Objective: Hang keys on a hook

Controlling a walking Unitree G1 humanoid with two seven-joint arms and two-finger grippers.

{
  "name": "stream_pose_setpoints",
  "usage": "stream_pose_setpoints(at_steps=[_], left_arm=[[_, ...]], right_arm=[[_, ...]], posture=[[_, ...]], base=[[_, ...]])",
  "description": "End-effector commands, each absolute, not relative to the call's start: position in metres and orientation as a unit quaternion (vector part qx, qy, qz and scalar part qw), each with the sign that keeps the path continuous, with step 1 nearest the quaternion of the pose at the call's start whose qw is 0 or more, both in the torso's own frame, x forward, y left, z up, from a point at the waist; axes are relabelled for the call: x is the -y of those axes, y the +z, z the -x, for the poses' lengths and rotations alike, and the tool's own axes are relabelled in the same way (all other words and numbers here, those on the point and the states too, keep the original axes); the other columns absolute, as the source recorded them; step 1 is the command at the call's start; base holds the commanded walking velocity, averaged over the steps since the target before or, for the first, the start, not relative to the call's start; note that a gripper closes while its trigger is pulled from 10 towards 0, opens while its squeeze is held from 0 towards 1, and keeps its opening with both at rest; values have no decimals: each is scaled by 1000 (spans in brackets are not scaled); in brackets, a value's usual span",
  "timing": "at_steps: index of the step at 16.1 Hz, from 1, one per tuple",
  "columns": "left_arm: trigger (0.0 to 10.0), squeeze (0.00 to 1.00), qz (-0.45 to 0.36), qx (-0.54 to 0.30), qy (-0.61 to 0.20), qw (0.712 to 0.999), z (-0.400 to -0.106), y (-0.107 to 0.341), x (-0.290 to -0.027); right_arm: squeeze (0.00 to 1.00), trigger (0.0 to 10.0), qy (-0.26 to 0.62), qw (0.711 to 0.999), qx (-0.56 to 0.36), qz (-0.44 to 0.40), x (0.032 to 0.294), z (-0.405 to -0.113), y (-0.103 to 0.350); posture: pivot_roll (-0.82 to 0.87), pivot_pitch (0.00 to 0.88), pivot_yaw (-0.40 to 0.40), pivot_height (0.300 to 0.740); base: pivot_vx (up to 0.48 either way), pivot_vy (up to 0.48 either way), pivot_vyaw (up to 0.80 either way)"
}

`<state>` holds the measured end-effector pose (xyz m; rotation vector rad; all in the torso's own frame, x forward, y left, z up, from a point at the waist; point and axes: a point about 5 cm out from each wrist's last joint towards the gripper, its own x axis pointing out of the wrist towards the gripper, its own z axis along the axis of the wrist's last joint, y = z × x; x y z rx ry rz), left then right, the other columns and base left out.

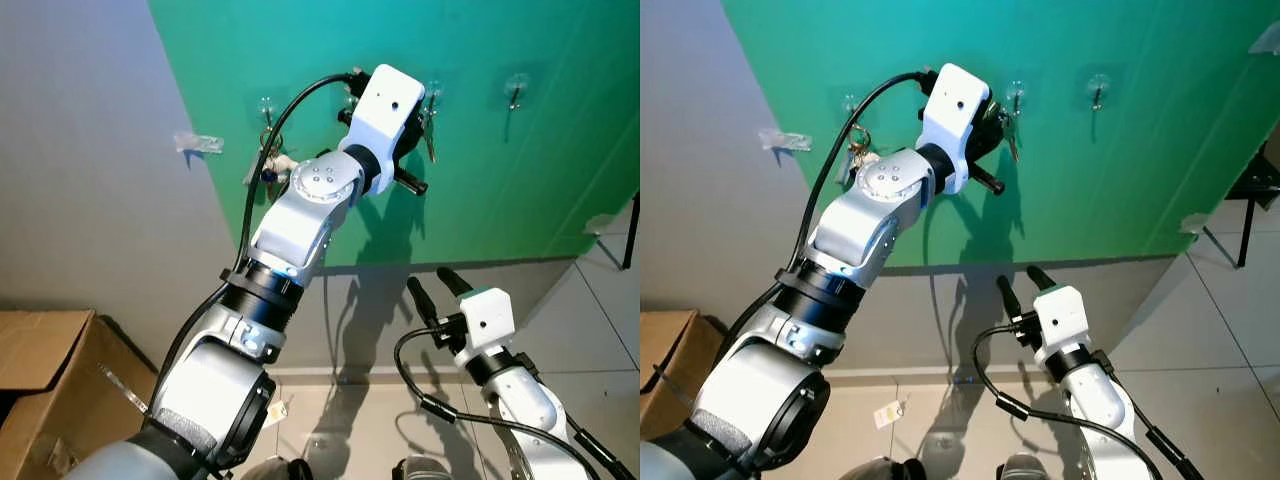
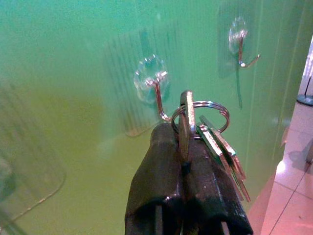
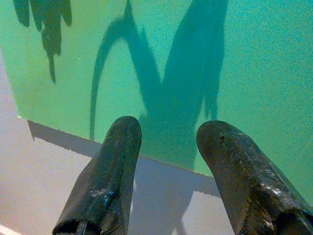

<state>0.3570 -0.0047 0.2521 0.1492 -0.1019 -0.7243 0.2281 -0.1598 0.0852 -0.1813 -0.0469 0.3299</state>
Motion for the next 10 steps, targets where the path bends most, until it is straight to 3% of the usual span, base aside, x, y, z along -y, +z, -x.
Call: stream_pose_setpoints(at_steps=[1,10], left_arm=[[10000,0,-85,62,-359,927,-360,260,8],[10000,0,-102,42,-352,930,-371,253,14]], right_arm=[[0,10000,163,982,29,90,159,-227,90],[0,10000,156,983,27,89,157,-224,90]], posture=[[-289,26,111,740],[-300,33,125,740]], base=[[0,0,0],[0,0,0]])
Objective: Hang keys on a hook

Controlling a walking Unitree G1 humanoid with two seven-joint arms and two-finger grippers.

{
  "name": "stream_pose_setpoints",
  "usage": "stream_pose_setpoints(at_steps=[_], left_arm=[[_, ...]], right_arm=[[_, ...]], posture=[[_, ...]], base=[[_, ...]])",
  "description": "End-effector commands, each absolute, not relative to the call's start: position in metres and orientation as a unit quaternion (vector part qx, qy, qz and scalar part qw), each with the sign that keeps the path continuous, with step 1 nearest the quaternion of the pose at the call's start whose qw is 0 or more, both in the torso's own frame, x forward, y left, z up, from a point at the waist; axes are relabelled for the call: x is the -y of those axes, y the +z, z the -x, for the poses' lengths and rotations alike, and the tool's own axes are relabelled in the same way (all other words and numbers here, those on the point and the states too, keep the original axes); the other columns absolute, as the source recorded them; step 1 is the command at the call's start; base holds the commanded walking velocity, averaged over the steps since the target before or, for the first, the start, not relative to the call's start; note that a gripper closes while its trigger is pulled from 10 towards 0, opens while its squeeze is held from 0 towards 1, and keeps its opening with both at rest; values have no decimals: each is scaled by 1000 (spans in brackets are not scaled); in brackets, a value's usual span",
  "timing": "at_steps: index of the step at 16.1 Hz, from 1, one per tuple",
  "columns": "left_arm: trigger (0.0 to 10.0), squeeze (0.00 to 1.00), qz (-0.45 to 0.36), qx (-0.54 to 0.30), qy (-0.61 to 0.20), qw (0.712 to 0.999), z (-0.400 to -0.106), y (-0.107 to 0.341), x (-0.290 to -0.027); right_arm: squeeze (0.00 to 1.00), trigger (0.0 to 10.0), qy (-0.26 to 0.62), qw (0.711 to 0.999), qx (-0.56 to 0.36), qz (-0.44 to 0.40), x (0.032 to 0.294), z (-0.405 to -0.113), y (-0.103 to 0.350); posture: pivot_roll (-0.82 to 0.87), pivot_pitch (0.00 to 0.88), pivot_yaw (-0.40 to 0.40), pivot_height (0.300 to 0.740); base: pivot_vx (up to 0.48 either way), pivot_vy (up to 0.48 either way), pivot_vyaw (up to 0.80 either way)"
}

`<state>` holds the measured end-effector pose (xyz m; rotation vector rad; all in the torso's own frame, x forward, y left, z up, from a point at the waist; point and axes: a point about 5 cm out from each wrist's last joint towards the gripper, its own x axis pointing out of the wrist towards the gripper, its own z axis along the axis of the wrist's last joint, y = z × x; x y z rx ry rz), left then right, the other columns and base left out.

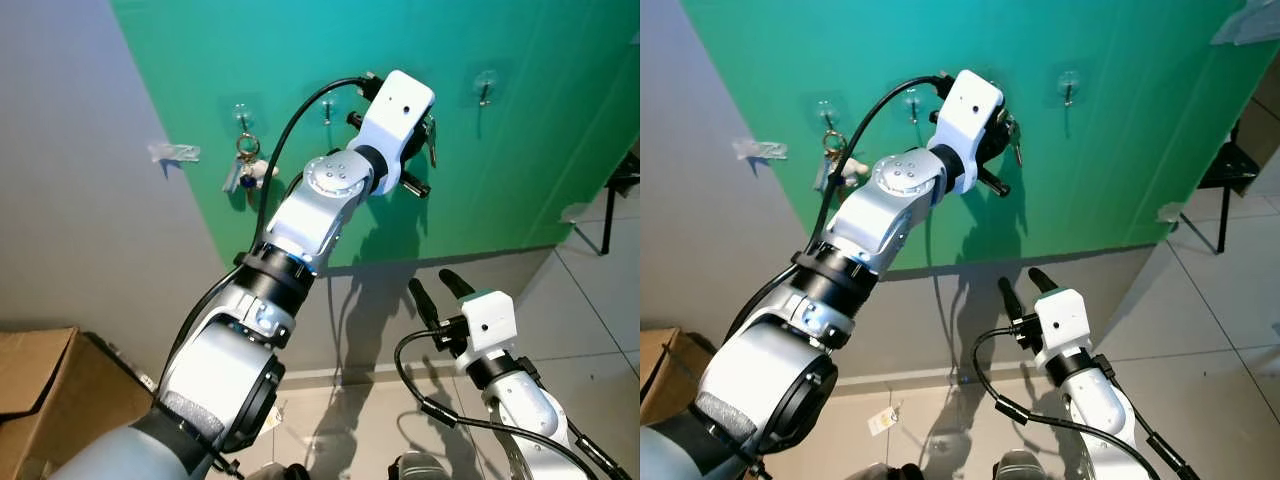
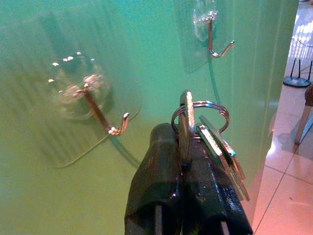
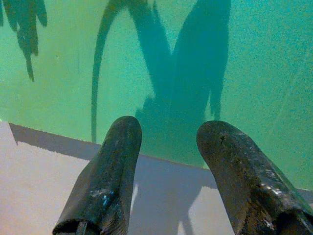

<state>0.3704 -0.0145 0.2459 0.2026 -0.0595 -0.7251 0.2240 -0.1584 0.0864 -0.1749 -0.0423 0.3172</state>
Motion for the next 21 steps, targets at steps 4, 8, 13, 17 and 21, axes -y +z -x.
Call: stream_pose_setpoints(at_steps=[4,8,13,17,21], left_arm=[[10000,0,-93,47,-338,936,-376,257,9],[10000,0,-89,60,-332,937,-374,262,8],[10000,0,-69,72,-310,945,-369,269,-4],[10000,0,-44,48,-298,952,-354,248,-19],[10000,0,-17,47,-242,969,-342,230,-51]], right_arm=[[0,10000,157,983,26,89,157,-223,92],[0,10000,160,983,24,89,158,-223,91],[0,10000,163,983,19,87,157,-223,89],[0,10000,179,981,13,79,152,-225,89],[0,10000,194,978,14,75,149,-234,87]], posture=[[-297,35,120,740],[-291,37,116,740],[-278,42,113,740],[-216,47,84,740],[-178,26,48,740]], base=[[0,0,0],[0,0,0],[0,0,0],[0,0,0],[0,0,0]])
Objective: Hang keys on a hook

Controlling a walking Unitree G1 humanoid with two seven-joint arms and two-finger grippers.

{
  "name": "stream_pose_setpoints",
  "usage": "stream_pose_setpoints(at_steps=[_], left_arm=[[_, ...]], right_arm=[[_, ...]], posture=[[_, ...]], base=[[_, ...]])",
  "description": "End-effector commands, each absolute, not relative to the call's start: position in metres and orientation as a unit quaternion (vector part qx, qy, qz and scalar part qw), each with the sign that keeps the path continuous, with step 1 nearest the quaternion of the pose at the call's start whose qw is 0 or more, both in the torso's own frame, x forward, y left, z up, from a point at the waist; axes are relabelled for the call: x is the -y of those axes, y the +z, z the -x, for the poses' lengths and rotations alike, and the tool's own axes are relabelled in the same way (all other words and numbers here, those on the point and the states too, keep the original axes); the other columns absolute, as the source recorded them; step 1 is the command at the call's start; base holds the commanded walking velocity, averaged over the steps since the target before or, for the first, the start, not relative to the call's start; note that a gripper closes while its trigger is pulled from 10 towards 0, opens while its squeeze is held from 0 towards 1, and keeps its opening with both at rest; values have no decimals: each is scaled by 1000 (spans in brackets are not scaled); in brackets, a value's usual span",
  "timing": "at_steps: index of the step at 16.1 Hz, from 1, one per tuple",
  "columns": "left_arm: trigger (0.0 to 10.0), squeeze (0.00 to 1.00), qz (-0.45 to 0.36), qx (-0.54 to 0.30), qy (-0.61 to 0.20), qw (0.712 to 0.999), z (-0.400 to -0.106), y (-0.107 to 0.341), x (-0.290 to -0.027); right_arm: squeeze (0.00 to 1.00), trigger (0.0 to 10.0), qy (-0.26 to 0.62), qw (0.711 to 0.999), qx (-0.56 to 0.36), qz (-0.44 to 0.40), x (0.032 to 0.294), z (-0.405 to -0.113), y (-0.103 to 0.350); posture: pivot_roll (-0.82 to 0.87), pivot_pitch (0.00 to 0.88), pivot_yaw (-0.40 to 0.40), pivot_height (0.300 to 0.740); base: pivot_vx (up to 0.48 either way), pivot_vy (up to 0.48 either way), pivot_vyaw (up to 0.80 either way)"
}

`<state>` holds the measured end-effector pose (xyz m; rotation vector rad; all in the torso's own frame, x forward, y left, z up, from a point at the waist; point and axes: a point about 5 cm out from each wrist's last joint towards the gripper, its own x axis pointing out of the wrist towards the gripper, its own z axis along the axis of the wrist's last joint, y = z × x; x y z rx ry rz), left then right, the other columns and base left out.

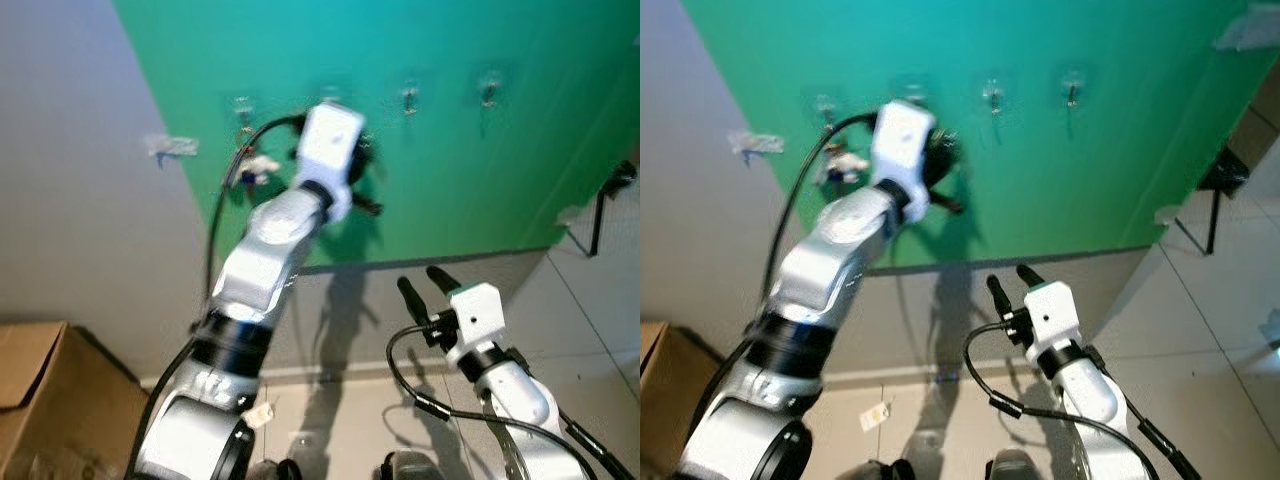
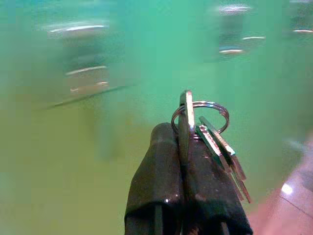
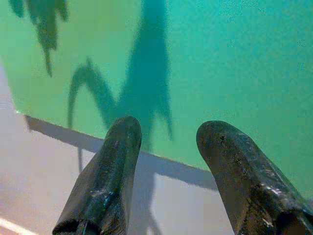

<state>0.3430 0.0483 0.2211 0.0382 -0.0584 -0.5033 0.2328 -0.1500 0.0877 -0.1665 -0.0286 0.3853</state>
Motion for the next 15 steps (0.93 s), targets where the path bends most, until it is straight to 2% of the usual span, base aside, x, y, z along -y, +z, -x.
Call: stream_pose_setpoints(at_steps=[1,5,10,15], left_arm=[[10000,0,-15,49,-233,971,-341,231,-55],[10000,0,-20,60,-222,973,-338,239,-58],[10000,0,-26,47,-244,968,-338,238,-48],[10000,0,-38,46,-259,964,-348,241,-42]], right_arm=[[0,10000,196,978,14,76,149,-235,87],[0,10000,202,976,17,78,149,-243,90],[0,10000,197,977,12,75,150,-242,83],[0,10000,192,979,15,73,150,-240,83]], posture=[[-174,22,45,740],[-172,10,42,740],[-188,19,65,740],[-198,24,76,740]], base=[[0,0,0],[0,0,0],[0,0,0],[0,0,0]])
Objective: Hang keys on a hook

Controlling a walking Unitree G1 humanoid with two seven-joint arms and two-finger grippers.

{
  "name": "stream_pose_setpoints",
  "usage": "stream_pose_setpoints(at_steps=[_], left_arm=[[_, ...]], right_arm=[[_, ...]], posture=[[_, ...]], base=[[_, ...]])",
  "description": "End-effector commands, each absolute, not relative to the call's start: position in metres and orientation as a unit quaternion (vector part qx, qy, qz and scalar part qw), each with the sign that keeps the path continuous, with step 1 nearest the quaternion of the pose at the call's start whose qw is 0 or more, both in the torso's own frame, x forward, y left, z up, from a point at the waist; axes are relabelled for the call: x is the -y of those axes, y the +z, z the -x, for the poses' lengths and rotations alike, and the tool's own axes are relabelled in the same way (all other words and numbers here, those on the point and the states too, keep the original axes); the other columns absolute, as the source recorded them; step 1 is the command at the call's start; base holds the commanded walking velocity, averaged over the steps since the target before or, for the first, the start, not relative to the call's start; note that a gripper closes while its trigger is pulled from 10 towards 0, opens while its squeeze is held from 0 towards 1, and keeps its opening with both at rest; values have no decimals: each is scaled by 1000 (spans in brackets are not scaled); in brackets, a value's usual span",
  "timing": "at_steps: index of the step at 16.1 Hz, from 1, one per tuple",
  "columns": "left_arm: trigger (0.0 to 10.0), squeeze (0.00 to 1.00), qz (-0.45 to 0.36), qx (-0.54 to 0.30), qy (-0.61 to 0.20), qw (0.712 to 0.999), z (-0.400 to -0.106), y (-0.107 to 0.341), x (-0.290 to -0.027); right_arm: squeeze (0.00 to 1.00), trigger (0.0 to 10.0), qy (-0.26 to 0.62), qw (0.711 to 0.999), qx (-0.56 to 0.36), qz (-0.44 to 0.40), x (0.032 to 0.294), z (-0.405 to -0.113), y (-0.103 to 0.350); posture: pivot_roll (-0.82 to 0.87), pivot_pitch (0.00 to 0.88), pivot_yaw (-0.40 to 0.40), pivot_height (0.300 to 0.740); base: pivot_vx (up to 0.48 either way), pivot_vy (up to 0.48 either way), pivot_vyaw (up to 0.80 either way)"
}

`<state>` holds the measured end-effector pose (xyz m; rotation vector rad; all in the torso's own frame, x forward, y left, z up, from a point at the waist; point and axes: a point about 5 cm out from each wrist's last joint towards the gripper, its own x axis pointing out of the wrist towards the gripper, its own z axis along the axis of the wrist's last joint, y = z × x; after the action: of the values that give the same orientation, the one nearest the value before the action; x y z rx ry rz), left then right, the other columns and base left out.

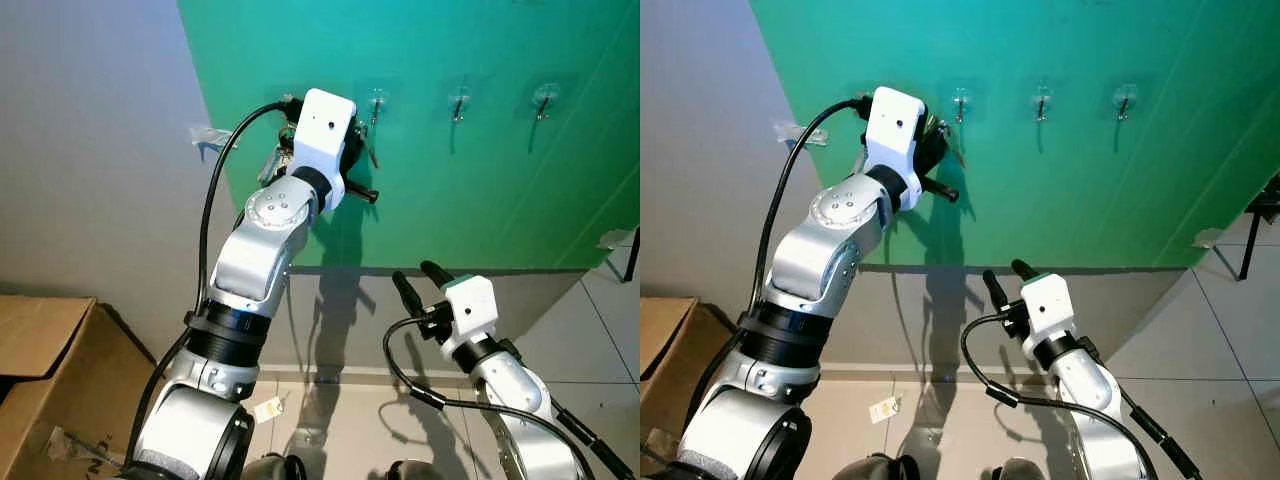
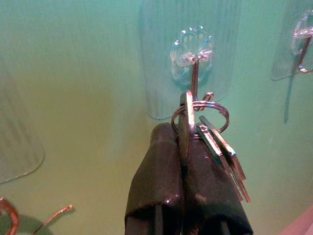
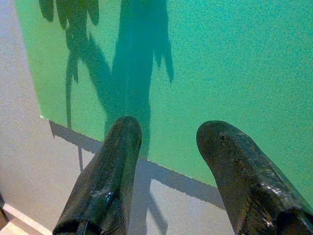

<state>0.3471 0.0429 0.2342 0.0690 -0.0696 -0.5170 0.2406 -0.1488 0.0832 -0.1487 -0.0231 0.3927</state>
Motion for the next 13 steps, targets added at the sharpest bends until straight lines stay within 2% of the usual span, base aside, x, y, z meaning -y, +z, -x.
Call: stream_pose_setpoints(at_steps=[1,9,13], left_arm=[[10000,0,-39,51,-260,963,-351,245,-42],[10000,0,-18,55,-281,958,-348,247,-37],[10000,0,-32,43,-276,960,-349,245,-38]], right_arm=[[0,10000,190,979,17,73,148,-236,85],[0,10000,186,980,15,74,151,-235,86],[0,10000,189,979,13,75,150,-235,86]], posture=[[-204,25,79,740],[-207,32,78,740],[-204,32,76,740]], base=[[0,0,0],[0,0,0],[0,0,0]])
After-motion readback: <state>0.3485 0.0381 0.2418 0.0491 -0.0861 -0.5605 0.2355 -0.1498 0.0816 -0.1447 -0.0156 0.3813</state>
